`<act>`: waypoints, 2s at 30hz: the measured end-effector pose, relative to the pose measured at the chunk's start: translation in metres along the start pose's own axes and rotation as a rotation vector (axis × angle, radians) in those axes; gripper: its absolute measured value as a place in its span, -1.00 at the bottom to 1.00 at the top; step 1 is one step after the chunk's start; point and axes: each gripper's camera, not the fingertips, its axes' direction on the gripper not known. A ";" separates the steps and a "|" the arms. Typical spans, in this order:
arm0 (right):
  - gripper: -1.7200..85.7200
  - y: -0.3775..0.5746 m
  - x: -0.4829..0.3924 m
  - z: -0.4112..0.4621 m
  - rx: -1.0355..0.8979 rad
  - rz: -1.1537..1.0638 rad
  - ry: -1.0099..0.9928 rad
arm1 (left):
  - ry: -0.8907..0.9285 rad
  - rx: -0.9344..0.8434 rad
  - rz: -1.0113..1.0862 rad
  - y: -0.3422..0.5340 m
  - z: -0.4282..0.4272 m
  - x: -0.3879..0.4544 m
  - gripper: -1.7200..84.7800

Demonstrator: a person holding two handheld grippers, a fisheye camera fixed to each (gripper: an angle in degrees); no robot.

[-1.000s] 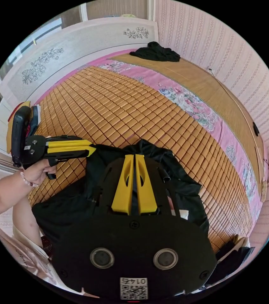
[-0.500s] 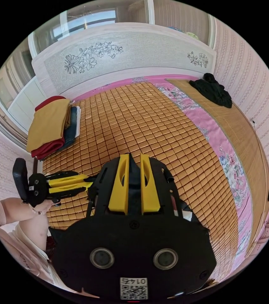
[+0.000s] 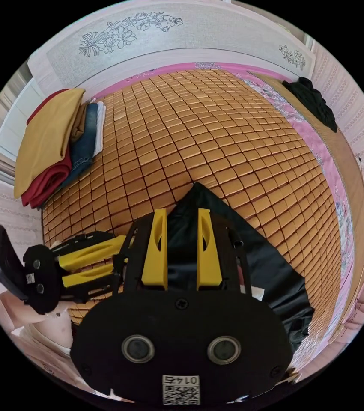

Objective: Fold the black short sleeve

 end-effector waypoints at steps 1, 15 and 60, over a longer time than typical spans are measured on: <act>-0.77 0.000 0.000 -0.001 0.024 0.033 0.016 | 0.006 -0.010 0.013 -0.001 0.000 0.000 -0.91; -0.81 0.013 0.024 -0.025 0.139 0.053 0.065 | 0.097 0.005 -0.010 0.004 -0.003 -0.021 -0.98; -0.77 0.315 0.227 -0.174 0.276 0.392 0.004 | 0.157 -0.042 0.852 0.012 0.008 0.273 -0.82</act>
